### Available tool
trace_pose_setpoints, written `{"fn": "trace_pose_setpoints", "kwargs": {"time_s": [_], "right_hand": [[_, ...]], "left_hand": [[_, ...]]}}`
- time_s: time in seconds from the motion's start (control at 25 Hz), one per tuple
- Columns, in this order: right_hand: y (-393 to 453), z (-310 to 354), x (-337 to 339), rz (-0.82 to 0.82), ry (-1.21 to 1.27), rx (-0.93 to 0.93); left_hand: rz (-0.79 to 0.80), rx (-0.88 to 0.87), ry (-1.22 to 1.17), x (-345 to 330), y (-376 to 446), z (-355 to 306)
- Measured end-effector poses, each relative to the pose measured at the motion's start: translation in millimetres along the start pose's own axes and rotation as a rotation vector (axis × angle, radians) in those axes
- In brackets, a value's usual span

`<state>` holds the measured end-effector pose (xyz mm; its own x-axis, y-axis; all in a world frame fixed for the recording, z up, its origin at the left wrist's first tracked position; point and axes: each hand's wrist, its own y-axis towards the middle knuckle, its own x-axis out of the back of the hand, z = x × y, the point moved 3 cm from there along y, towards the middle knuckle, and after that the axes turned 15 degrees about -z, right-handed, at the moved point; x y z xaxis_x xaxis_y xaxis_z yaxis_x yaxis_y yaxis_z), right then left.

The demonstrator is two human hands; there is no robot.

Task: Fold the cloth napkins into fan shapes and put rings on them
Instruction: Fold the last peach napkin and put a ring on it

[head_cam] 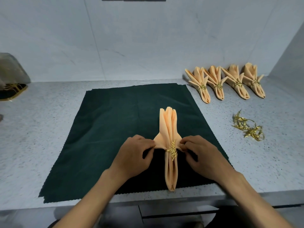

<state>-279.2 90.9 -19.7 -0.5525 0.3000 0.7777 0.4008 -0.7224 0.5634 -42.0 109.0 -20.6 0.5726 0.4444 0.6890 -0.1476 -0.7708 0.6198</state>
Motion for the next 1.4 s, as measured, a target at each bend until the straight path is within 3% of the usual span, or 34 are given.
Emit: {"fn": "trace_pose_setpoints", "kwargs": {"time_s": [0.2,0.32,0.44,0.56,0.64,0.72,0.88,1.08,1.16,1.2,1.28,1.4], "right_hand": [[-14.6,10.0,1.4,0.045,-0.146,0.121],[-17.6,12.7,3.8,0.103,-0.174,0.13],[9.0,6.7,20.1,0.116,0.056,-0.125],[54.4,1.8,23.6,-0.063,0.154,-0.336],[77.8,6.0,14.2,0.003,0.138,-0.294],[88.8,5.1,7.0,-0.037,0.097,-0.241],[62.5,-10.2,23.4,-0.224,0.073,-0.288],[5.5,-27.9,39.2,-0.308,0.073,-0.548],[-1.4,-9.6,40.8,-0.377,0.06,-0.655],[-2.4,4.6,40.5,-0.361,0.048,-0.666],[-0.7,38.9,32.4,-0.16,0.029,-0.644],[-2.9,70.4,12.3,0.021,-0.034,-0.655]], "left_hand": [[0.127,-0.165,0.172,1.8,-11.7,-7.5],[0.184,-0.108,0.183,1.6,-19.8,-13.0],[0.231,0.105,-0.021,10.1,4.5,-14.1],[0.097,0.276,-0.069,10.8,46.9,-3.2],[0.108,0.215,-0.078,3.6,68.2,-9.1],[0.086,0.16,-0.14,-0.2,79.0,-19.0],[-0.176,0.227,-0.183,10.2,64.8,-4.1],[-0.216,0.531,-0.192,15.7,10.4,20.9],[-0.165,0.483,-0.126,17.1,-1.6,20.2],[-0.083,0.377,-0.096,15.6,-5.1,13.4],[0.086,0.212,-0.099,10.2,-8.7,-5.6],[0.155,0.174,-0.142,0.6,-8.8,-22.3]]}}
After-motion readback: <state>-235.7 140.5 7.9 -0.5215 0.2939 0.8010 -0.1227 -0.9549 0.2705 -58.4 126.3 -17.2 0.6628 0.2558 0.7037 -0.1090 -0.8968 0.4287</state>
